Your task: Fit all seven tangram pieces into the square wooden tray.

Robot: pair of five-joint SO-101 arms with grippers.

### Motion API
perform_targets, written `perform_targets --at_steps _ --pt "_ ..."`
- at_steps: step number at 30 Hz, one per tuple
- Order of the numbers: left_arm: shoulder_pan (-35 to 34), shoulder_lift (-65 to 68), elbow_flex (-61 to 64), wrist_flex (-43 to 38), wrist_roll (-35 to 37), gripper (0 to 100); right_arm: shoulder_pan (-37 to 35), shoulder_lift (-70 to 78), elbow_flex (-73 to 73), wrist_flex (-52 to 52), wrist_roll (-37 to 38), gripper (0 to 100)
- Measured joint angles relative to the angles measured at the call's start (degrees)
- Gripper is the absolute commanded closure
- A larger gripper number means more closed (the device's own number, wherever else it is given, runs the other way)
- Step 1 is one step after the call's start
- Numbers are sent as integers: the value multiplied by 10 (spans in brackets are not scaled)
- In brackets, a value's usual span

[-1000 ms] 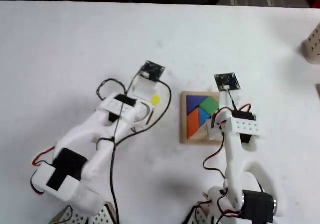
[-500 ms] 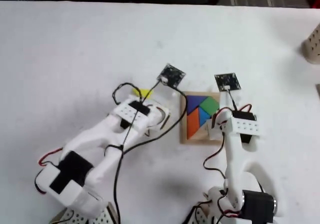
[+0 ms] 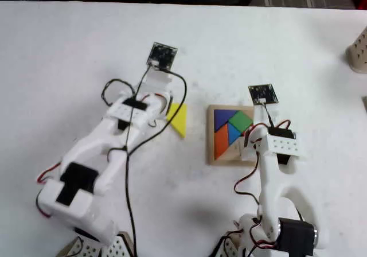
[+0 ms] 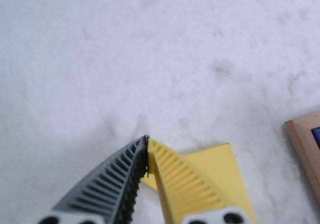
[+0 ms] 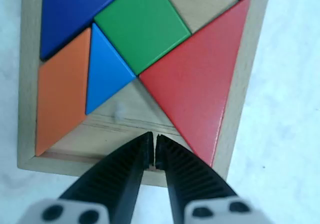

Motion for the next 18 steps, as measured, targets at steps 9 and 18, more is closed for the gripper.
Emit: perform_targets --at_steps 9,18 --pt "1 124 -85 -4 0 978 0 0 0 0 0 982" --pt "1 124 -87 60 0 978 0 0 0 0 0 982"
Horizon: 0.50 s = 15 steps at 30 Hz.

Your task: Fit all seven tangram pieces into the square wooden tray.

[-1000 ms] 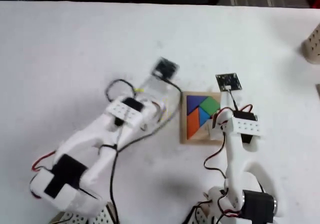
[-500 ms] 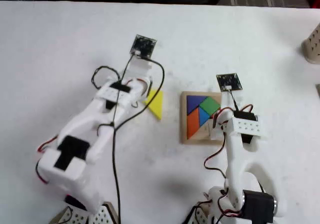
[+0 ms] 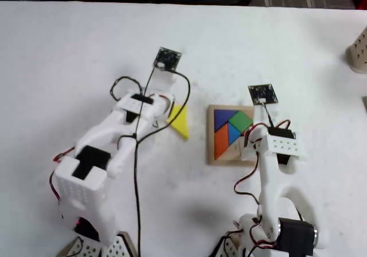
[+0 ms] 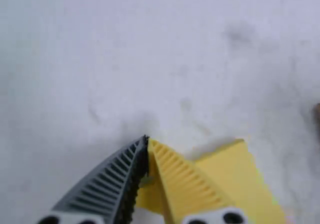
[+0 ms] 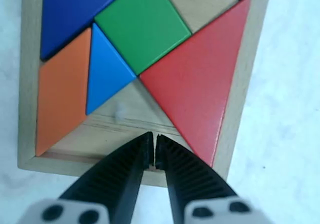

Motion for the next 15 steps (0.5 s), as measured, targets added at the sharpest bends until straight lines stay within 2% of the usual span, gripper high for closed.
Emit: perform_targets --at_steps 6,15 --pt "0 -25 -6 111 0 978 0 0 0 0 0 982" --pt "0 -50 -10 178 0 978 0 0 0 0 0 981"
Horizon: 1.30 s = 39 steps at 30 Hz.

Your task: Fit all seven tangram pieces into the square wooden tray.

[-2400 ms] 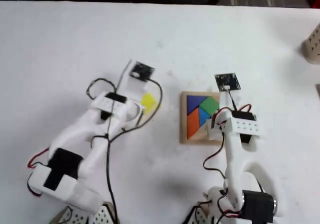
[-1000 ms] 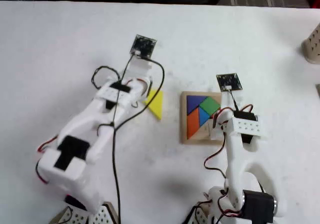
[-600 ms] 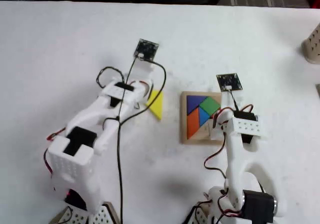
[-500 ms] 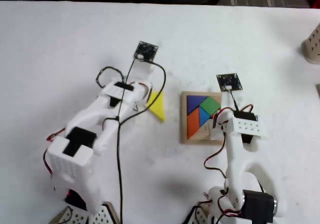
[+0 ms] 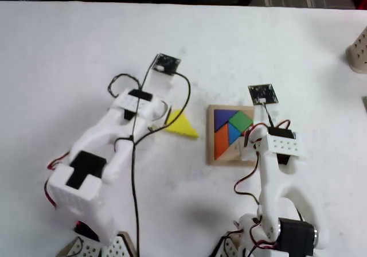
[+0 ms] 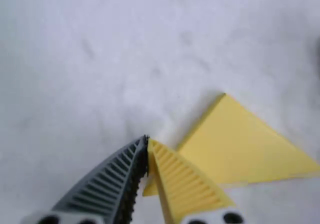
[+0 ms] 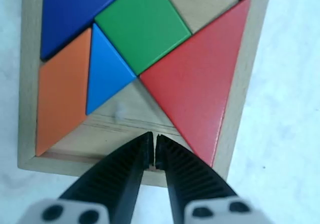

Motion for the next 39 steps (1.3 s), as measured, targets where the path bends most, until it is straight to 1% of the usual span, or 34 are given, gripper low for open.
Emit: perform_targets --at_steps 5,7,9,11,13,19,21,22,24,27,30,37,39 --pt "0 -37 0 41 -4 979 0 0 0 0 0 980" --pt "0 -47 1 49 -43 979 0 0 0 0 0 980" --pt "5 -62 15 48 -100 979 0 0 0 0 0 980" --pt "17 -77 40 28 -154 979 0 0 0 0 0 980" --pt "29 -97 66 -5 -182 978 0 0 0 0 0 981" --pt "47 -130 133 -141 -178 976 0 0 0 0 0 981" --pt "51 -131 146 -156 -181 976 0 0 0 0 0 981" --pt "52 -132 152 -159 -194 976 1 0 0 0 0 981" --pt "52 -132 156 -162 -240 952 4 0 4 0 0 982" --pt "52 -132 157 -160 -312 858 19 0 14 -1 5 982" --pt "59 -132 157 -156 -349 778 27 -5 23 3 38 982" --pt "57 -132 157 -156 -382 728 38 -11 37 2 74 982" --pt "57 -132 157 -156 -408 727 38 -11 37 2 85 982"
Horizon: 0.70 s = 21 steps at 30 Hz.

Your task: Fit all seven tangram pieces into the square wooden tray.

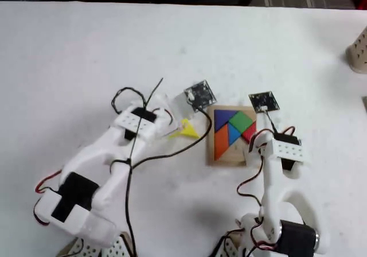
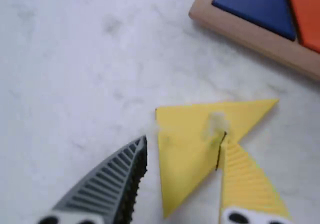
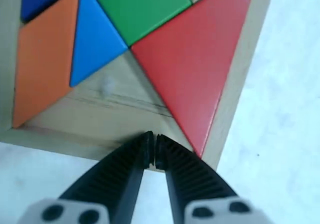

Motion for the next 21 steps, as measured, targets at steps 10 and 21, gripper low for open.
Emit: perform_targets --at_steps 10,21 --pt "-1 0 0 -4 -106 729 0 0 0 0 11 982" --pt "-33 60 0 -144 17 729 -8 0 0 1 11 982"
